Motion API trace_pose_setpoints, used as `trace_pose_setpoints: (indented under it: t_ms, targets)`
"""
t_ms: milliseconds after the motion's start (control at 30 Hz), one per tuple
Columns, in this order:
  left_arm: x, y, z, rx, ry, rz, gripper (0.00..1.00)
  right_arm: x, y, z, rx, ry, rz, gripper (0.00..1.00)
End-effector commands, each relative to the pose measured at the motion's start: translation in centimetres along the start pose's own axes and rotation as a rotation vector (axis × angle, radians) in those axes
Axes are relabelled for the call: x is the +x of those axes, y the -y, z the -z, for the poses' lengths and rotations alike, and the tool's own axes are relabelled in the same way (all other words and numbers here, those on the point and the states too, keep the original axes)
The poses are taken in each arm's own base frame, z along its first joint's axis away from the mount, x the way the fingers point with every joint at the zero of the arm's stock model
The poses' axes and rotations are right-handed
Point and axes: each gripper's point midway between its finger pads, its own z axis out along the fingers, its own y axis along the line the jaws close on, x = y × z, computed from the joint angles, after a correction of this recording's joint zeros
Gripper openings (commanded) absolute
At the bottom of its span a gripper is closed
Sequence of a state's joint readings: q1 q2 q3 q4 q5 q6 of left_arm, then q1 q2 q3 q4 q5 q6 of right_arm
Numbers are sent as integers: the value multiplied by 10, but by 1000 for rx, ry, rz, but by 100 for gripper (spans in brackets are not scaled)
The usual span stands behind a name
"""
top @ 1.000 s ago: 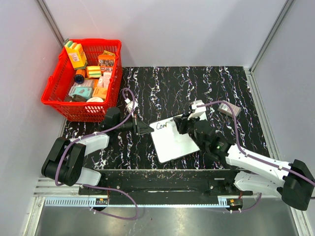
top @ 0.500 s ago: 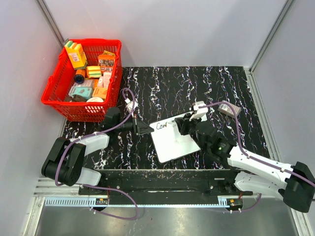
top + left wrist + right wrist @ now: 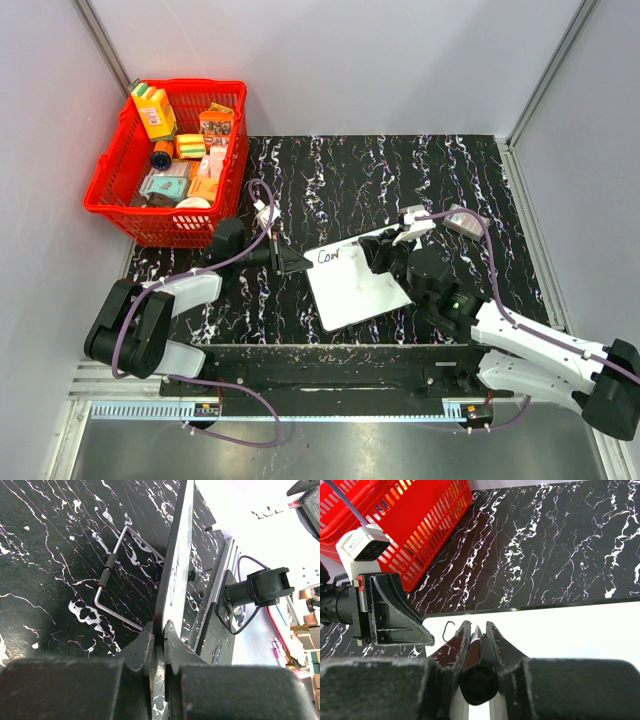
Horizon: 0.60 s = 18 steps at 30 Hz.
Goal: Write a sentence on the whiteboard
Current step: Write on the whiteboard at the whiteboard stand.
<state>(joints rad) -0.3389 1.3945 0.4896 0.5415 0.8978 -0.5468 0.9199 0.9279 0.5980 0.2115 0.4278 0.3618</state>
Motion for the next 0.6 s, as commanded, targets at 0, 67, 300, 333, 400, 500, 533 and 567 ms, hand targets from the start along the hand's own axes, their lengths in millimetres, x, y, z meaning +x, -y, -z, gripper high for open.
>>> trace_pose_setpoints:
  t_ms: [0, 67, 300, 333, 400, 500, 533, 567]
  targets:
    - [2, -24, -2, -80, 3, -116, 0, -22, 0, -2, 19, 58, -20, 0]
    - [1, -24, -2, -79, 4, -117, 0, -17, 1, -4, 27, 45, -10, 0]
    - [1, -23, -2, -80, 6, -118, 0, -8, 4, -11, 47, 19, -1, 0]
    - [1, -23, -2, -80, 6, -118, 0, -7, 5, -12, 48, 16, -1, 0]
    - [2, -24, -2, -81, 5, -117, 0, -6, 5, -12, 50, 18, -5, 0]
    - [1, -24, -2, -81, 7, -118, 0, -6, 9, -11, 66, 25, -8, 0]
    - [1, -23, -2, -79, 5, -118, 0, -8, 10, -9, 65, 33, -13, 0]
    - [1, -23, -2, -80, 6, -118, 0, -8, 10, -9, 67, 36, -14, 0]
